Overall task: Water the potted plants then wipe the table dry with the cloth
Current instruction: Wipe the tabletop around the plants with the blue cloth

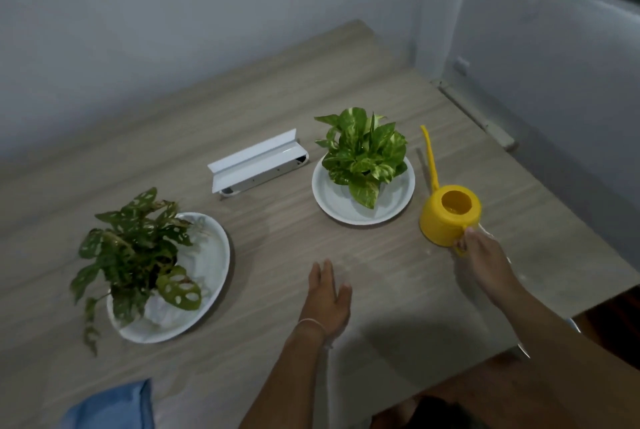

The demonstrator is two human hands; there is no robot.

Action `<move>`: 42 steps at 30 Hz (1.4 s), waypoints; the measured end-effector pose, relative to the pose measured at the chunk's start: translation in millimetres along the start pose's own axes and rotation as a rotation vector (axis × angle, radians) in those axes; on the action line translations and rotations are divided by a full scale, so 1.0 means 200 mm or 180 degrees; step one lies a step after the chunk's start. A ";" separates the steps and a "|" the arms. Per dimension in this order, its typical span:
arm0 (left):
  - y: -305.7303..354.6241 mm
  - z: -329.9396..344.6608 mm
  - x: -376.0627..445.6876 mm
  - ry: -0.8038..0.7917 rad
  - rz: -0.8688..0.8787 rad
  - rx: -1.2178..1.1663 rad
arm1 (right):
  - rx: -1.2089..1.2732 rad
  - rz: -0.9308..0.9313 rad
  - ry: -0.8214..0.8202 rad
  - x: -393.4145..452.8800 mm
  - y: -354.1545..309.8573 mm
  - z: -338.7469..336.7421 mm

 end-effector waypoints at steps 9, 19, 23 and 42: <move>-0.19 -0.25 -0.18 0.0161 0.0204 -0.0029 | -0.0671 0.0324 0.1007 -0.41 0.08 0.13; -0.86 -0.68 -0.56 0.0487 0.0142 0.0088 | -0.1007 -0.0955 -0.0502 -1.26 -0.22 0.97; -1.19 -0.88 -0.74 0.0787 -0.0002 0.0097 | -0.1115 -0.1566 -0.1133 -1.57 -0.38 1.35; -2.32 -1.44 -1.15 0.1817 -0.0880 0.0681 | -0.1843 -0.3283 -0.2258 -2.60 -0.67 2.74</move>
Point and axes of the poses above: each hand's wrist, its own x-axis towards the middle knuckle, its own z-axis out of the palm, y = z × x, the point moved 6 cm from there along x, towards the middle knuckle, and after that the axes turned 4 degrees about y, right-handed, at the moved point
